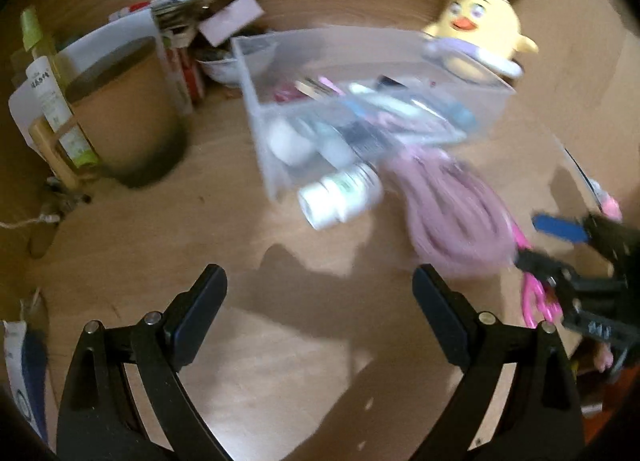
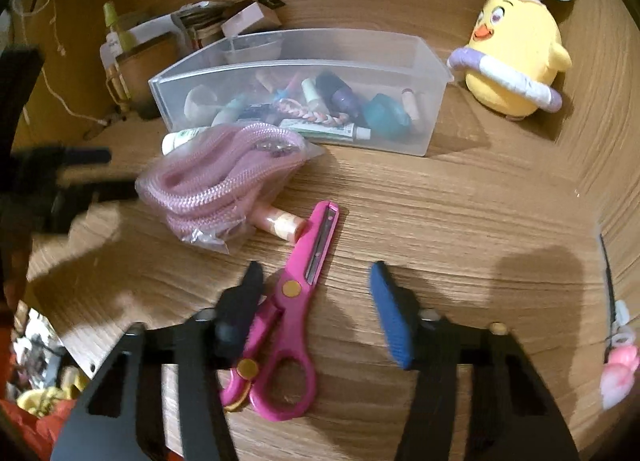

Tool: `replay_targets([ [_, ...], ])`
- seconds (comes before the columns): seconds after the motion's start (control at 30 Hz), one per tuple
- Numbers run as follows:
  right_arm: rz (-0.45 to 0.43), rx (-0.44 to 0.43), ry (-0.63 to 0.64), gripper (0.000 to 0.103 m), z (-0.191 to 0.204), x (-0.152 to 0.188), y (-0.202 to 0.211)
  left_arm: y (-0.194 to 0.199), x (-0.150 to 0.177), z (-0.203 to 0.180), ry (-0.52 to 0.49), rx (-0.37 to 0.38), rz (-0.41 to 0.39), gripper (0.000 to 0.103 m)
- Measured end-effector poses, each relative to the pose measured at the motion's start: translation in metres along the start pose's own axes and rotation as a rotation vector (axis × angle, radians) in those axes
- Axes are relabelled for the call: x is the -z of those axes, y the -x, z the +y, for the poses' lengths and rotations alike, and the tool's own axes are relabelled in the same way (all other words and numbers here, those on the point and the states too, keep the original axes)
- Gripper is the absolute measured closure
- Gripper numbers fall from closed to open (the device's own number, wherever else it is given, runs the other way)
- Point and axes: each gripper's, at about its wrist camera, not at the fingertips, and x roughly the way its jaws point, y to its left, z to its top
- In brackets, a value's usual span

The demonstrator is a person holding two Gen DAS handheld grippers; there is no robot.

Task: Organize objects
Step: 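Grasp the white pill bottle with the left gripper while the right grasps the pink scissors, then carry the pill bottle and scissors into the clear bin and release both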

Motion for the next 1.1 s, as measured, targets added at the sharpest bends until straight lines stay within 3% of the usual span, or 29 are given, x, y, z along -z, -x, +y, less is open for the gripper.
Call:
replay_targets([
  [0.23, -0.001, 0.000, 0.059, 0.084, -0.003, 0.004, 0.002, -0.014, -0.024, 0.009, 0.127, 0.033, -0.010, 0.008],
  [0.53, -0.014, -0.065, 0.032, 0.086, -0.012, 0.000, -0.001, -0.036, -0.030, 0.001, 0.183, -0.020, 0.013, 0.009],
  [0.6, -0.020, -0.067, 0.025, 0.086, -0.014, 0.000, 0.000, -0.040, -0.030, -0.002, 0.182, -0.034, 0.017, 0.018],
  [0.73, -0.049, -0.065, -0.005, 0.086, -0.021, -0.004, 0.006, -0.047, -0.031, -0.003, 0.178, -0.051, 0.024, 0.047],
  [1.1, -0.160, -0.027, -0.042, 0.087, -0.034, -0.030, 0.029, -0.023, -0.025, 0.001, 0.156, -0.029, -0.043, 0.049],
])
